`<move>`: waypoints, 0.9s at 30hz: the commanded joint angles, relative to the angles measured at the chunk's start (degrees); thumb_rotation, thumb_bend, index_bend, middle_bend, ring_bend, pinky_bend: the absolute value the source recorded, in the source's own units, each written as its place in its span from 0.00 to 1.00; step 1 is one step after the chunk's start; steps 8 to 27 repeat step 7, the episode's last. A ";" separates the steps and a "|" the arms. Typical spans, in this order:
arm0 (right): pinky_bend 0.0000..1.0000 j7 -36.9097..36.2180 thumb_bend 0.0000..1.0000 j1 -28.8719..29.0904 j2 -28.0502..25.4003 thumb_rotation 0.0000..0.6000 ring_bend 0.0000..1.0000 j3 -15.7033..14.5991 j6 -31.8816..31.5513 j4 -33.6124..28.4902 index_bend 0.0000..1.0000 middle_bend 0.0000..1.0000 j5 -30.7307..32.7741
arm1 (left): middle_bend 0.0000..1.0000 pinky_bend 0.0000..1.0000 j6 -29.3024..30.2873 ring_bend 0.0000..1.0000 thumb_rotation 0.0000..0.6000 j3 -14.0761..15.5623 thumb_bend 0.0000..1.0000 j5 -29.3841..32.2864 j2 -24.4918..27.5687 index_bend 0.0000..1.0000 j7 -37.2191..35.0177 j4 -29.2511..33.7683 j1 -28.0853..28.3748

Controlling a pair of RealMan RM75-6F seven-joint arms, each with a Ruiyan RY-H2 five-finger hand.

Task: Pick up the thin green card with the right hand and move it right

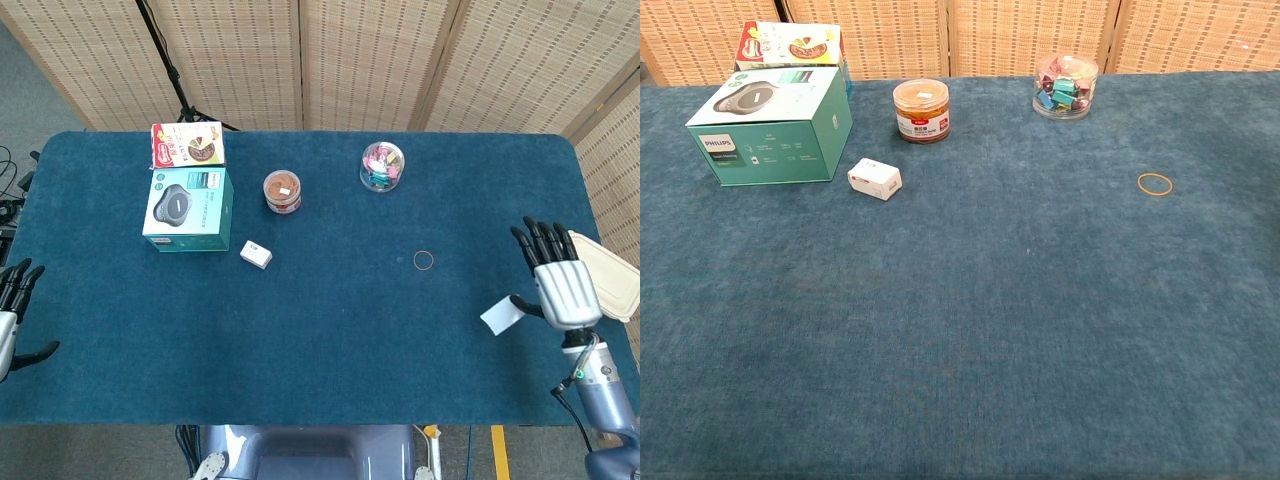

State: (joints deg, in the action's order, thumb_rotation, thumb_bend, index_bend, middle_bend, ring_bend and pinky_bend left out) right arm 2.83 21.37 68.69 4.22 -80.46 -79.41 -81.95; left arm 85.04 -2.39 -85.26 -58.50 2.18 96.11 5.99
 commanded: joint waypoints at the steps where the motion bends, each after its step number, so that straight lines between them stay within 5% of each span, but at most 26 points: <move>1: 0.00 0.40 0.00 -2.67 -0.91 1.00 0.00 -1.44 -2.03 -0.60 0.00 0.00 -0.69 | 0.00 0.00 0.82 0.00 1.00 -0.18 0.00 -0.27 0.09 0.00 -0.46 -0.22 -0.37; 7: 0.00 0.85 0.00 -7.04 -0.59 1.00 0.00 -2.74 -7.03 -1.54 0.00 0.00 -2.52 | 0.00 0.00 1.54 0.00 1.00 -0.12 0.00 -0.64 0.33 0.00 -1.55 -0.30 -0.84; 27: 0.00 0.85 0.00 -7.04 -0.59 1.00 0.00 -2.74 -7.03 -1.54 0.00 0.00 -2.52 | 0.00 0.00 1.54 0.00 1.00 -0.12 0.00 -0.64 0.33 0.00 -1.55 -0.30 -0.84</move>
